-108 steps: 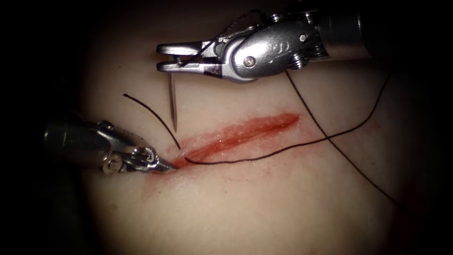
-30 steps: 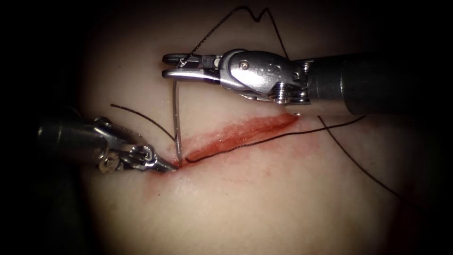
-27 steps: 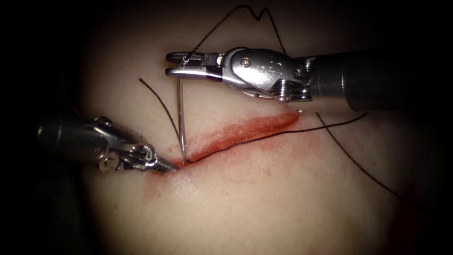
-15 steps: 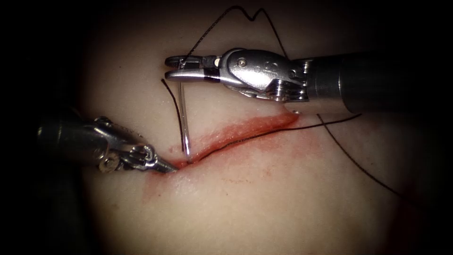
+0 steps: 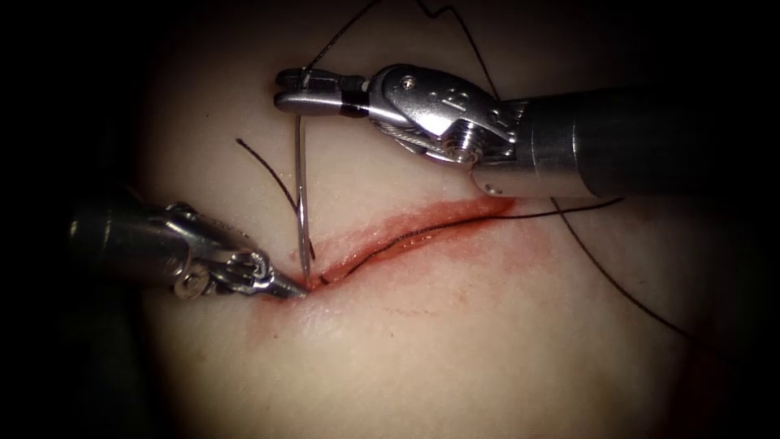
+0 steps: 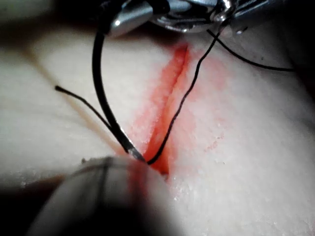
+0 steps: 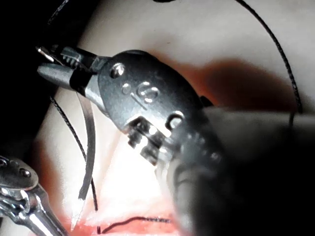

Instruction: Wound Closure

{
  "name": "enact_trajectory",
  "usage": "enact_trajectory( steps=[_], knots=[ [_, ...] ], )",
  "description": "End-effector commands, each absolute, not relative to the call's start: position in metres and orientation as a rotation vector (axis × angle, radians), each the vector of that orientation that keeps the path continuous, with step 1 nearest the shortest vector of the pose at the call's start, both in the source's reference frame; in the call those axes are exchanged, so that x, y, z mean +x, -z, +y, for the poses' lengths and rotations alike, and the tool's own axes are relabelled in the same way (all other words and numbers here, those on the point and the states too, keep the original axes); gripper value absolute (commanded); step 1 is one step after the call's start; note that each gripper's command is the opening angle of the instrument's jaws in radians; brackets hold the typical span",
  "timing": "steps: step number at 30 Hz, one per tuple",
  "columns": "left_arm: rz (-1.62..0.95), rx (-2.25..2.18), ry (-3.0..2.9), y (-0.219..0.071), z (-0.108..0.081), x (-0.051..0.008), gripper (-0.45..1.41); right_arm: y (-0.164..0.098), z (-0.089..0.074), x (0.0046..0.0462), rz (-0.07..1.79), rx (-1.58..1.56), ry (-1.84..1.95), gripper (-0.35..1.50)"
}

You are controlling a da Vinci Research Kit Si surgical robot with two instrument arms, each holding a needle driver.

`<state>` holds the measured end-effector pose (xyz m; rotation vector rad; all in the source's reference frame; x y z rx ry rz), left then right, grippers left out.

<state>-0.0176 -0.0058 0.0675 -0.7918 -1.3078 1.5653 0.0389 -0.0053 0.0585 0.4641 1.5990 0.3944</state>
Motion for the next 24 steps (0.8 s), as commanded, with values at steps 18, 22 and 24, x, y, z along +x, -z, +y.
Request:
enact_trajectory(
  steps=[18, 22, 24],
  knots=[
    [-1.309, -0.795, -1.570, -0.0679, -0.0060, -0.0181, -0.45, -0.0598, -0.0052, 0.0395, 1.555, 0.535, -0.463, -0.35],
    [-1.308, -0.799, -1.575, -0.0679, -0.0060, -0.0181, -0.45, -0.0599, -0.0053, 0.0394, 1.530, 0.576, -0.498, -0.35],
    [-1.307, -0.804, -1.579, -0.0679, -0.0060, -0.0181, -0.45, -0.0599, -0.0053, 0.0394, 1.523, 0.600, -0.520, -0.35]
  ],
)
